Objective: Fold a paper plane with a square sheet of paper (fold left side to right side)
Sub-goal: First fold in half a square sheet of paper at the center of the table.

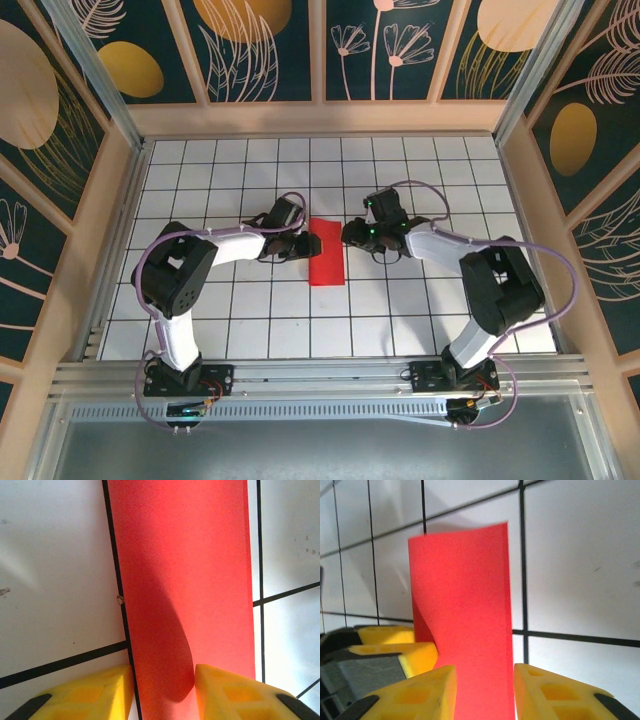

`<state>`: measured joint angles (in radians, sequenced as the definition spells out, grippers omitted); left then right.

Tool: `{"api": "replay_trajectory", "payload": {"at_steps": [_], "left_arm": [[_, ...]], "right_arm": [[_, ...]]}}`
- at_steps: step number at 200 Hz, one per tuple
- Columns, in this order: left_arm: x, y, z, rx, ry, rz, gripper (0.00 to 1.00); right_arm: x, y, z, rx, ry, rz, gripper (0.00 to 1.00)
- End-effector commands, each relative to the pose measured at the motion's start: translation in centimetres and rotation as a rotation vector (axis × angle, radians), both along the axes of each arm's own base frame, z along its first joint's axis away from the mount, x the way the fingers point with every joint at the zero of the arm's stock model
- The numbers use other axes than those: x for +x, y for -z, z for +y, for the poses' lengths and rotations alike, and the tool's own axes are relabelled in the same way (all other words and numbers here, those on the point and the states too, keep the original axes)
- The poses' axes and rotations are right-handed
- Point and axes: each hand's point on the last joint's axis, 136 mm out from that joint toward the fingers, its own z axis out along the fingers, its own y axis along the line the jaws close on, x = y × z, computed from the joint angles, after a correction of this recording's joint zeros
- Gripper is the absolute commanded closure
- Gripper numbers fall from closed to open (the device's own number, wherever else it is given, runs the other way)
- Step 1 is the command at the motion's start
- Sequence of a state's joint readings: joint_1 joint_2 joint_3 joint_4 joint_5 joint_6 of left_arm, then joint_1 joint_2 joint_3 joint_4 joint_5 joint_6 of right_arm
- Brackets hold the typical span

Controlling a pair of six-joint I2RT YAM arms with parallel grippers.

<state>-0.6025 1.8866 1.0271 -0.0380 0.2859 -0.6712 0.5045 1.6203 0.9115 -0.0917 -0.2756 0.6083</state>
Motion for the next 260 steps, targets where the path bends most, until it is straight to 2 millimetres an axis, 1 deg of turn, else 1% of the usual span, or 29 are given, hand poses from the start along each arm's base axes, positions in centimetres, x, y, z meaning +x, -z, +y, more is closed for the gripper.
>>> {"api": "replay_trajectory", "payload": {"at_steps": [1, 35, 66, 173, 260], "left_arm": [[-1.4, 3.3, 0.6, 0.089, 0.024, 0.061, 0.61], [-1.5, 3.7, 0.5, 0.099, 0.028, 0.073, 0.57], [-1.6, 4.0, 0.5, 0.109, 0.023, 0.080, 0.57], [-1.9, 4.8, 1.3, 0.117, -0.050, 0.108, 0.55], [-2.1, 4.8, 1.4, 0.137, -0.010, 0.105, 0.56]], "right_arm": [[0.2, -0.6, -3.0, -0.063, 0.078, -0.031, 0.63], [0.3, -1.3, -5.3, -0.079, 0.126, -0.050, 0.61], [0.1, -1.5, -6.2, -0.086, 0.143, -0.055, 0.61], [-0.1, -1.3, -6.2, -0.084, 0.139, -0.049, 0.61], [-0.1, -1.0, -6.1, -0.085, 0.138, -0.045, 0.61]]}}
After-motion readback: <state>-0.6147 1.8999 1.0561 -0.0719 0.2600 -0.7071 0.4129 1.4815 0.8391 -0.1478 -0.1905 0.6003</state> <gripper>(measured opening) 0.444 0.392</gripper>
